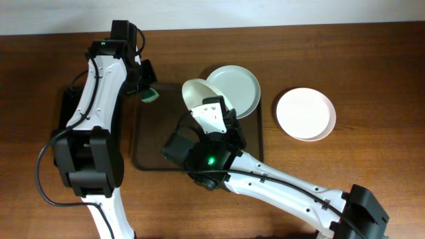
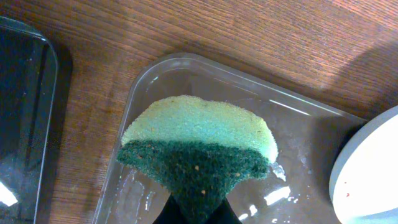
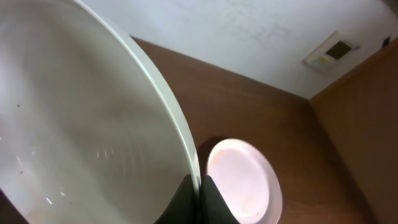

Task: Clean dirty plates on tray and stack at the side

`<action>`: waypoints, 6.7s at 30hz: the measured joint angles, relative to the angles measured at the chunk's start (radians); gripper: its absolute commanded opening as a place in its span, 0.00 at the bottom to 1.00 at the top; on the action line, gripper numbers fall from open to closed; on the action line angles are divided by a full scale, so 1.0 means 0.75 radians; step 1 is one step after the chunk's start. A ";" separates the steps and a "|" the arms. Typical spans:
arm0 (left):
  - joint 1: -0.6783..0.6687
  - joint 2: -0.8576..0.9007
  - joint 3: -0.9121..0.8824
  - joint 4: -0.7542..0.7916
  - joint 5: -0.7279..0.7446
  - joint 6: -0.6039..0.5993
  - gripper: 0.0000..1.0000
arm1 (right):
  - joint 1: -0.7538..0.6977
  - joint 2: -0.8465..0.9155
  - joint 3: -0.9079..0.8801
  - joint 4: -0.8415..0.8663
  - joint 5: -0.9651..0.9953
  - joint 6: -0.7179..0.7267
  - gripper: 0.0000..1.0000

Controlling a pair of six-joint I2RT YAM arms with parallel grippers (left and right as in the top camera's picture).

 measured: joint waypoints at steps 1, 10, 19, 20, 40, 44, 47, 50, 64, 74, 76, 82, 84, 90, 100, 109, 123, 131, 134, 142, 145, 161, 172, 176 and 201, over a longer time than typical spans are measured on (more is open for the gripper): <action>0.000 0.000 0.000 0.000 0.000 0.000 0.00 | 0.000 0.000 0.000 0.000 -0.023 0.000 0.04; 0.000 0.000 0.000 0.000 0.000 0.000 0.00 | -0.074 -0.064 0.002 -0.001 -0.327 0.016 0.04; 0.000 0.000 0.000 0.000 -0.002 0.000 0.00 | -0.826 -0.379 0.023 -0.116 -0.985 0.034 0.04; 0.000 0.000 0.000 0.000 -0.005 0.000 0.00 | -0.948 -0.381 0.024 -0.132 -1.061 0.028 0.04; 0.000 0.000 0.000 0.000 -0.009 0.000 0.01 | -1.653 0.204 0.005 -0.121 -1.448 -0.208 0.04; 0.000 0.000 0.000 0.000 -0.009 0.000 0.01 | -1.678 0.216 0.005 -0.120 -1.455 -0.205 0.36; 0.000 0.000 0.000 0.000 -0.010 0.000 0.00 | -1.686 0.216 0.005 -0.122 -1.468 -0.215 0.63; 0.000 0.000 0.000 0.000 -0.010 0.000 0.00 | -1.678 0.216 0.011 -0.143 -1.579 -0.317 0.65; 0.000 0.000 0.000 -0.001 -0.010 0.000 0.00 | -1.099 0.286 0.231 0.102 -1.691 -0.042 0.38; 0.000 0.000 0.000 -0.014 -0.010 0.000 0.01 | -0.950 0.507 0.231 0.090 -1.538 0.166 0.22; 0.000 0.000 0.000 -0.014 -0.010 0.000 0.00 | -0.950 0.533 0.231 0.089 -1.541 0.176 0.22; 0.000 0.000 0.000 -0.014 -0.010 0.000 0.01 | -0.916 0.546 0.230 0.055 -1.566 0.181 0.23; 0.000 0.000 0.000 -0.014 -0.010 0.000 0.00 | -0.871 0.546 0.230 0.052 -1.572 0.180 0.23; 0.000 0.000 0.000 -0.014 -0.010 0.000 0.00 | -0.721 0.546 0.230 -0.019 -1.582 0.180 0.22; 0.000 0.000 0.000 -0.014 -0.010 0.000 0.00 | -0.518 0.549 0.261 -0.078 -1.600 0.111 0.31; 0.000 0.000 0.000 -0.014 -0.010 0.000 0.01 | -0.749 0.561 0.479 0.082 -1.713 -0.350 0.73; 0.000 0.000 0.000 -0.014 -0.010 0.000 0.00 | -0.720 0.749 0.480 0.308 -1.866 -0.824 0.61; 0.000 0.000 0.000 -0.014 -0.028 0.000 0.00 | -0.674 0.785 0.480 0.330 -1.817 -0.711 0.04; 0.000 0.000 0.000 -0.014 -0.030 0.000 0.01 | -0.674 0.785 0.482 0.282 -1.817 -0.646 0.04; -0.005 0.000 -0.001 -0.015 -0.031 0.000 0.00 | -0.674 0.777 0.511 0.056 -1.761 -0.194 0.04; -0.025 0.000 -0.036 -0.013 -0.035 0.000 0.00 | -0.674 0.775 0.515 0.011 -1.740 -0.061 0.04; -0.253 0.000 -0.506 0.411 -0.035 0.191 0.00 | -0.674 0.775 0.517 0.010 -1.724 0.105 0.04; -0.207 -0.052 -0.684 0.817 -0.034 0.513 0.00 | -0.674 0.775 0.518 0.012 -1.720 0.084 0.04; -0.197 -0.052 -0.685 0.838 -0.034 0.561 0.00 | -0.674 0.775 0.518 0.016 -1.720 0.083 0.04; -0.209 -0.035 -0.657 0.735 -0.013 0.461 0.00 | -0.674 0.775 0.518 0.021 -1.721 0.068 0.04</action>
